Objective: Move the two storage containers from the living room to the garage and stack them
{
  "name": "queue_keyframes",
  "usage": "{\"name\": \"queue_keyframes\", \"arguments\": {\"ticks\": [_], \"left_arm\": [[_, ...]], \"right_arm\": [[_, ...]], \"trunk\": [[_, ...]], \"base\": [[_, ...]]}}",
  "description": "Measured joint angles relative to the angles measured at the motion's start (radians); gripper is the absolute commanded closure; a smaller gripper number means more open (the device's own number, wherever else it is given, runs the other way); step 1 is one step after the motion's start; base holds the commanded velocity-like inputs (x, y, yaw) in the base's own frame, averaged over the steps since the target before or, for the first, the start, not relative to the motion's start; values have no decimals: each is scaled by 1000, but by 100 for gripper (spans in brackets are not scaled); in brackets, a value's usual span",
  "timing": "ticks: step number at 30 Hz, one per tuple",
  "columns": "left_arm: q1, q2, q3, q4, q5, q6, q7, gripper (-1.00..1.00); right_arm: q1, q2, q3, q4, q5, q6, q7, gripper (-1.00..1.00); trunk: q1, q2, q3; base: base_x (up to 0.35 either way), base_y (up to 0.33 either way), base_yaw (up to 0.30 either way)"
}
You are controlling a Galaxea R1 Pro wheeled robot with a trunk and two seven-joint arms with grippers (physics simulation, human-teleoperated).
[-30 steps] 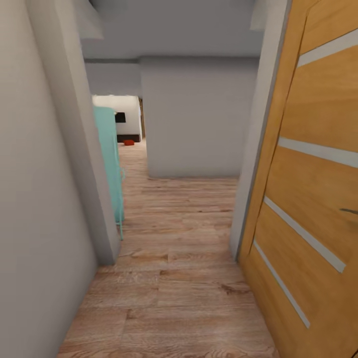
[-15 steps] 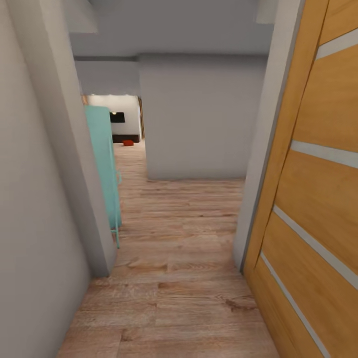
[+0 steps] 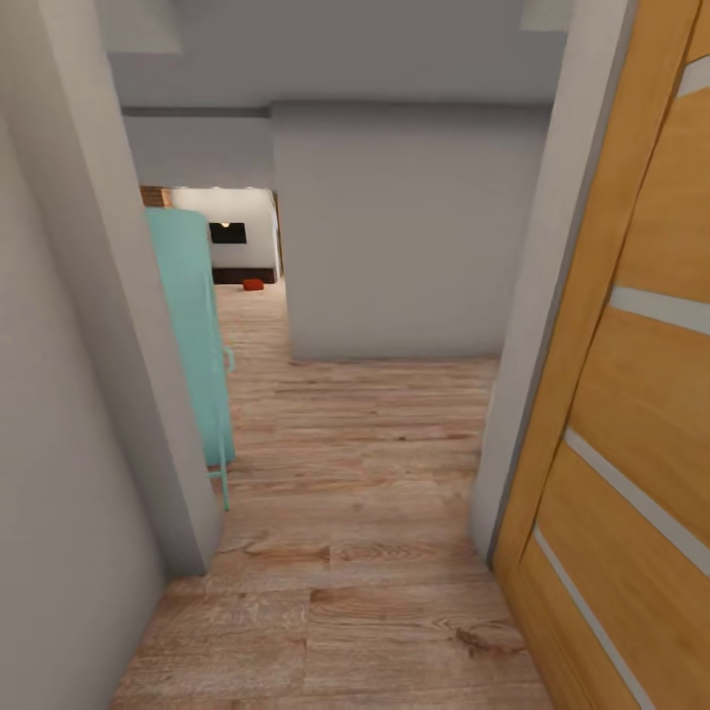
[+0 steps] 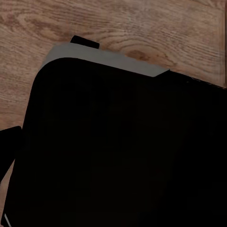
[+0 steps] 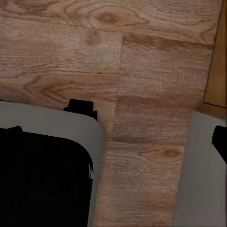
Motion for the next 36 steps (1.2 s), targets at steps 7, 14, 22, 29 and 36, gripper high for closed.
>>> {"name": "queue_keyframes", "arguments": {"ticks": [7,14,22,29,36], "left_arm": [[0,0,0,0,-1,0,0,-100],[0,0,0,0,0,-1,0,-100],[0,0,1,0,0,-3,0,-100],[0,0,0,1,0,0,0,-100],[0,0,0,0,1,-1,0,-100]], "right_arm": [[0,0,0,0,0,0,0,-100],[0,0,0,0,0,0,0,-100],[0,0,0,0,0,0,0,-100],[0,0,0,0,0,0,0,-100],[0,0,0,0,0,0,0,-100]], "trunk": [[0,0,0],[0,0,0],[0,0,0],[0,0,0],[0,0,0]], "base": [[326,0,0],[326,0,0],[326,0,0],[326,0,0],[326,0,0]]}}
